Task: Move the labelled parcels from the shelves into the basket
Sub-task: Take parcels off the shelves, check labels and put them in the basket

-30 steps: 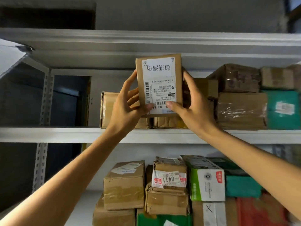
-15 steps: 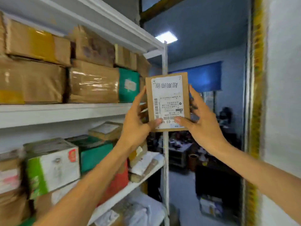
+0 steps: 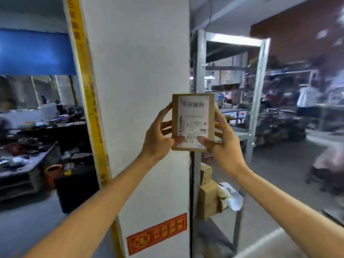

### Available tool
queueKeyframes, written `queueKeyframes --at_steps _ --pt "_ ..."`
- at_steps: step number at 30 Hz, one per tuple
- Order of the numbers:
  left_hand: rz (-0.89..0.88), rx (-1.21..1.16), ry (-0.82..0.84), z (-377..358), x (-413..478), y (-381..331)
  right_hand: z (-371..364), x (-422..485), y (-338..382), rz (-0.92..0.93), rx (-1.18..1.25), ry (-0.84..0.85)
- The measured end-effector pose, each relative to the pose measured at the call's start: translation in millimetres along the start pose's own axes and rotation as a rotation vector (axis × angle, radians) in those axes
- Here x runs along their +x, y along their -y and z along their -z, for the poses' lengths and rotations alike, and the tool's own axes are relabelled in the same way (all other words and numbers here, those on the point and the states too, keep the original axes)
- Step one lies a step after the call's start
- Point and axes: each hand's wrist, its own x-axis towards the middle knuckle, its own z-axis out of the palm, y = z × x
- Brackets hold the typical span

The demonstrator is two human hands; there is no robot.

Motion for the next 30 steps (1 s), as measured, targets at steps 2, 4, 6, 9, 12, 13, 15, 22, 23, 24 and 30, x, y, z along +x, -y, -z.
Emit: queueKeyframes --at_steps 2,4,6,9,12,13,15,22,23,24,30 --pt "0.016 -0.066 0.090 -47 11 14 33 -6 -23 -0.051 -0.070 -0.077" --pt "0.040 -0.162 0.160 -88 22 26 62 -10 -41 -0.095 -0.128 -0.140" --pt "0.068 -0.255 0.241 -125 33 34 86 -13 -57 -0.138 -0.190 -0.207" --pt "0.073 -0.320 0.353 -170 48 50 112 -15 -80 -0.191 -0.272 -0.291" --pt "0.057 -0.380 0.441 -207 61 70 127 -17 -99 -0.229 -0.348 -0.353" --pt "0.059 -0.393 0.472 -217 63 76 129 -17 -105 -0.247 -0.373 -0.370" --pt "0.063 -0.426 0.529 -234 70 90 132 -17 -117 -0.280 -0.424 -0.413" --pt "0.083 -0.516 0.740 -295 91 133 134 -19 -163 -0.434 -0.559 -0.562" --pt "0.088 -0.517 0.772 -305 91 141 137 -21 -170 -0.452 -0.574 -0.577" --pt "0.093 -0.508 0.796 -316 90 148 141 -23 -177 -0.469 -0.590 -0.588" --pt "0.134 -0.502 0.906 -389 91 182 177 -28 -229 -0.602 -0.700 -0.575"
